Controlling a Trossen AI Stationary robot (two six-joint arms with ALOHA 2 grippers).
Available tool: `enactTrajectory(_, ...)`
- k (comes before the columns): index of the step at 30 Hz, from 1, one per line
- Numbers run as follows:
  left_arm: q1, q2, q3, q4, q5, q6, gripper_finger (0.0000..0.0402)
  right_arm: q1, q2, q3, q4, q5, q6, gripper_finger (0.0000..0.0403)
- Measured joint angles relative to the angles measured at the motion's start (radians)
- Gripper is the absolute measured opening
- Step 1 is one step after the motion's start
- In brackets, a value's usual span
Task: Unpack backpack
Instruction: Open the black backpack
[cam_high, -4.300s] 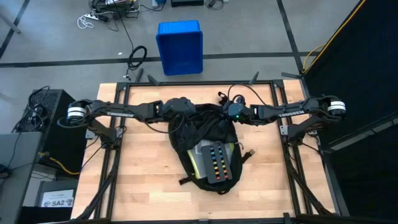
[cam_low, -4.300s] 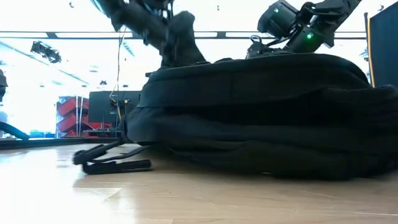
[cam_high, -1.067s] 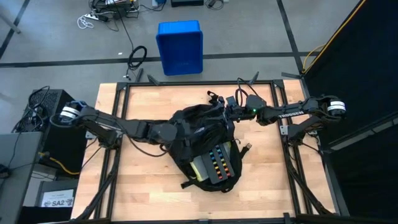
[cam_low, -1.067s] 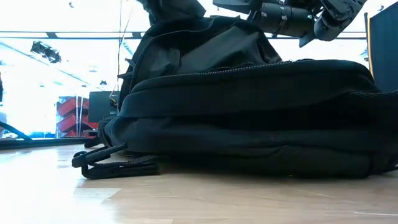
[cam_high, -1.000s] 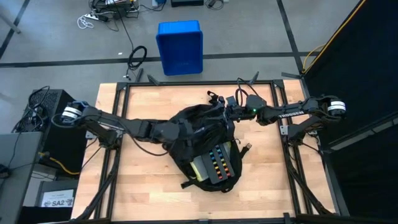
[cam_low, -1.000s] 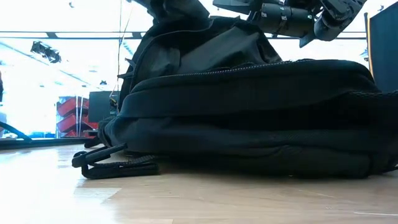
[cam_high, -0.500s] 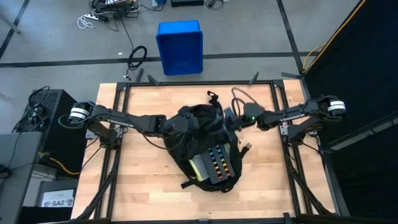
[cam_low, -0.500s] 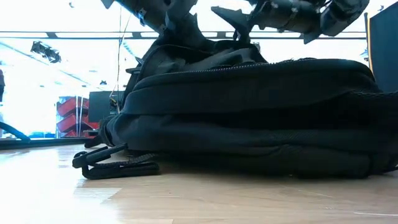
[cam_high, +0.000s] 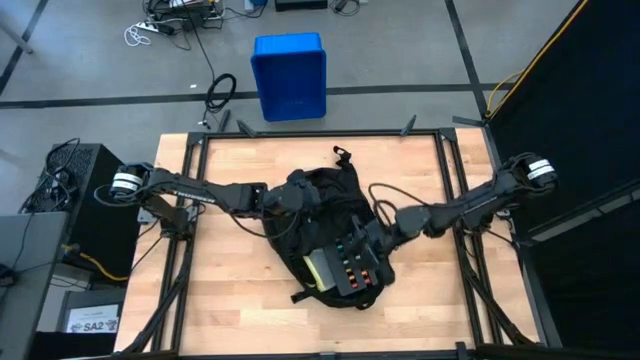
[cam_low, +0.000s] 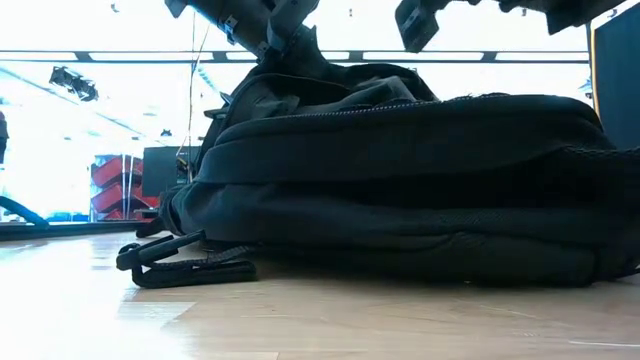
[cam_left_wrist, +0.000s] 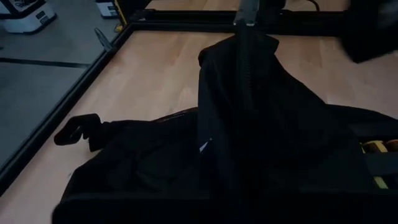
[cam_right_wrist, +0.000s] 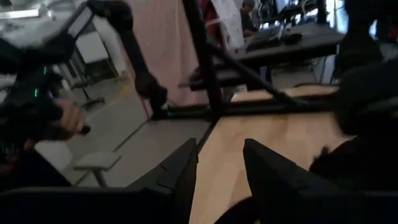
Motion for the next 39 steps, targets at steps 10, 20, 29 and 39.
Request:
enactTrajectory(10,0.016,0.000,0.000,0.008,0.003,0.001,0.0000,0.135,0.001,0.000,-0.442,0.408,0.030,0.0082)
enactTrajectory(20,0.019,0.000,0.000,0.020,0.003,0.004,0.0000,0.121,0.001,-0.012,-0.557,0.486,0.116,0.0051)
enactTrajectory(29,0.061,0.000,0.000,0.021,0.041,-0.023,0.0000,0.124,0.002,-0.012,-0.501,0.475,0.089,0.0031)
enactTrajectory(39,0.075,-0.001,0.000,0.019,0.064,-0.042,0.0000,0.193,0.133,0.030,-0.324,0.448,0.037,0.0027)
